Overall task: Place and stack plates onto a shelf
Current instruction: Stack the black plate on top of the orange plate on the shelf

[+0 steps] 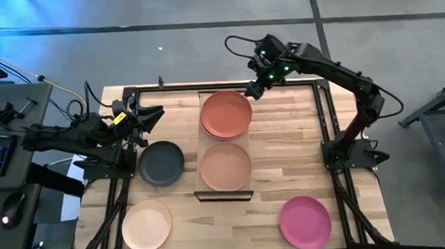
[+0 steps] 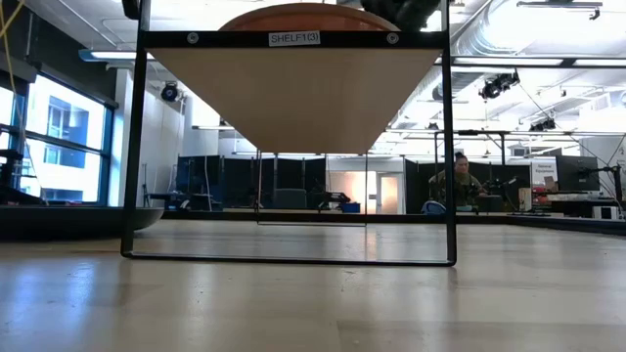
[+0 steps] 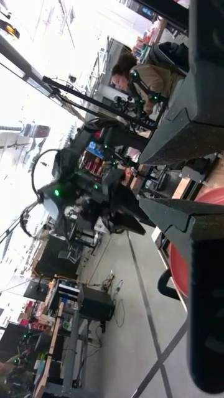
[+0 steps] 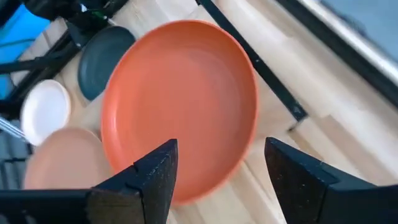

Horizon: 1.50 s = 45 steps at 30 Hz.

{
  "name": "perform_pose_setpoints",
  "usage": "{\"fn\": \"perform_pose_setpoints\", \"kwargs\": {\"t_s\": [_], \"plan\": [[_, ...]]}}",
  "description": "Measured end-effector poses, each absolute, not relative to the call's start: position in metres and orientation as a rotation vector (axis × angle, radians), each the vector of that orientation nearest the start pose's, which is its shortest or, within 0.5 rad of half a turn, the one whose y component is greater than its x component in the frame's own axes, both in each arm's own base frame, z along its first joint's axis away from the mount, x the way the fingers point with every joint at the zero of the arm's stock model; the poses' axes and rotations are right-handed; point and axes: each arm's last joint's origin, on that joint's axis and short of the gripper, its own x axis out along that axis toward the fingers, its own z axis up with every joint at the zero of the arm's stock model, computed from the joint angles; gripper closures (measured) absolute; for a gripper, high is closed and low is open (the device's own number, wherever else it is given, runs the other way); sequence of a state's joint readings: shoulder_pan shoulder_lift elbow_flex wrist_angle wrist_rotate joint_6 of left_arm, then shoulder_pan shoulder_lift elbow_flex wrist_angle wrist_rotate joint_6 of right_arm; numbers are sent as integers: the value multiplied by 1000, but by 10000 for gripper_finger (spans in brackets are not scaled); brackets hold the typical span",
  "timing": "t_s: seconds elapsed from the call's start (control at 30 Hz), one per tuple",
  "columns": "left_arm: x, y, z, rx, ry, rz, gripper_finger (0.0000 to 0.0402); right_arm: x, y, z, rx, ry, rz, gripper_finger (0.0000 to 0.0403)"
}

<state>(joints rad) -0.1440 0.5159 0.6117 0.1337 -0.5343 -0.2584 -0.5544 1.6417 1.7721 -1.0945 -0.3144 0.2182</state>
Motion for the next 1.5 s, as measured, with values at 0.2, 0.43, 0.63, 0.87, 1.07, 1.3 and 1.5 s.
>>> {"fn": "perform_pose_setpoints", "kwargs": {"t_s": [0.2, 0.43, 0.63, 0.87, 1.07, 1.3, 1.5], "plan": [[120, -2, 338, -331, -267, 359, 316, 263, -146, 377, 525, 913, -370, 181], [120, -2, 338, -330, -267, 360, 316, 222, -106, 337, 568, 720, -356, 181], [120, -2, 338, -315, -264, 389, 316, 198, -66, 328, 595, 253, -197, 197], [126, -3, 335, -272, -229, 398, 316, 191, -38, 326, 475, -112, -61, 222], [136, -4, 330, -257, -187, 401, 316, 194, -34, 327, 452, -96, -57, 226], [138, -4, 329, -256, -183, 400, 316, 193, -34, 334, 447, -119, -60, 226], [138, -4, 329, -255, -183, 400, 316, 193, -34, 334, 405, -117, -63, 226]]}}
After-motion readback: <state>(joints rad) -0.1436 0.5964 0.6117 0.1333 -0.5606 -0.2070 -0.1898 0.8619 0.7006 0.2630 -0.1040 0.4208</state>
